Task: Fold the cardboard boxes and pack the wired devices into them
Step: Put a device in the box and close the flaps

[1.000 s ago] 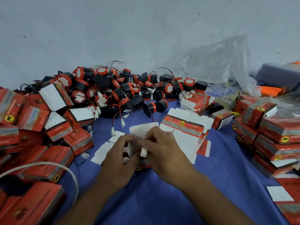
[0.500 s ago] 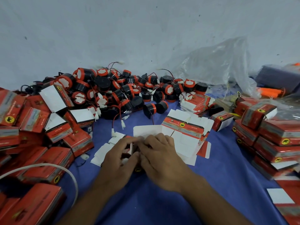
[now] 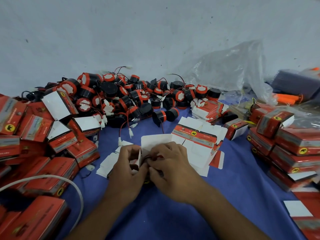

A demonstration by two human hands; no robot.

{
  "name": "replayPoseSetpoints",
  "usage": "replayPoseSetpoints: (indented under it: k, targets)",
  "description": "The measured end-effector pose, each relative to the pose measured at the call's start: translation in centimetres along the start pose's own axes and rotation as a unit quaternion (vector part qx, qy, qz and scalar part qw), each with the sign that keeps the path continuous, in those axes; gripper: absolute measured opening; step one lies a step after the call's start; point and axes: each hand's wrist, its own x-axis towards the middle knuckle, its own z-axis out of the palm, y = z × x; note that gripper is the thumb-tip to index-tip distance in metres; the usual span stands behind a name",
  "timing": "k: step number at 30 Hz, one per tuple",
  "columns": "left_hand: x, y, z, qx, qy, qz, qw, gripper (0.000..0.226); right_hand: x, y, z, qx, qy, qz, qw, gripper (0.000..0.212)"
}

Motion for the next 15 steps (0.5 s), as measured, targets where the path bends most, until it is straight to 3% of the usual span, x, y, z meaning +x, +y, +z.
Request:
replayPoseSetpoints:
  k: [4,10,15]
  targets:
    - [-0.2,0.5,-0.3,0.012,0.033,0.008,0.999,0.029,-0.1,0.0,-0.5,-0.027,-0.009,-0.013,1.000,0.032]
    - [-0.5,1.3,-0.7,0.022,-0.044,0.089,0.995,0.035,-0.2,-0.2,-0.5,-0.042,0.006,-0.013,0.999,0.033]
    - [-0.5,1.3,-0.6,0.040,-0.056,0.090,0.994,0.032,-0.1,0.1,-0.5,-0.058,-0.029,-0.024,0.998,0.038]
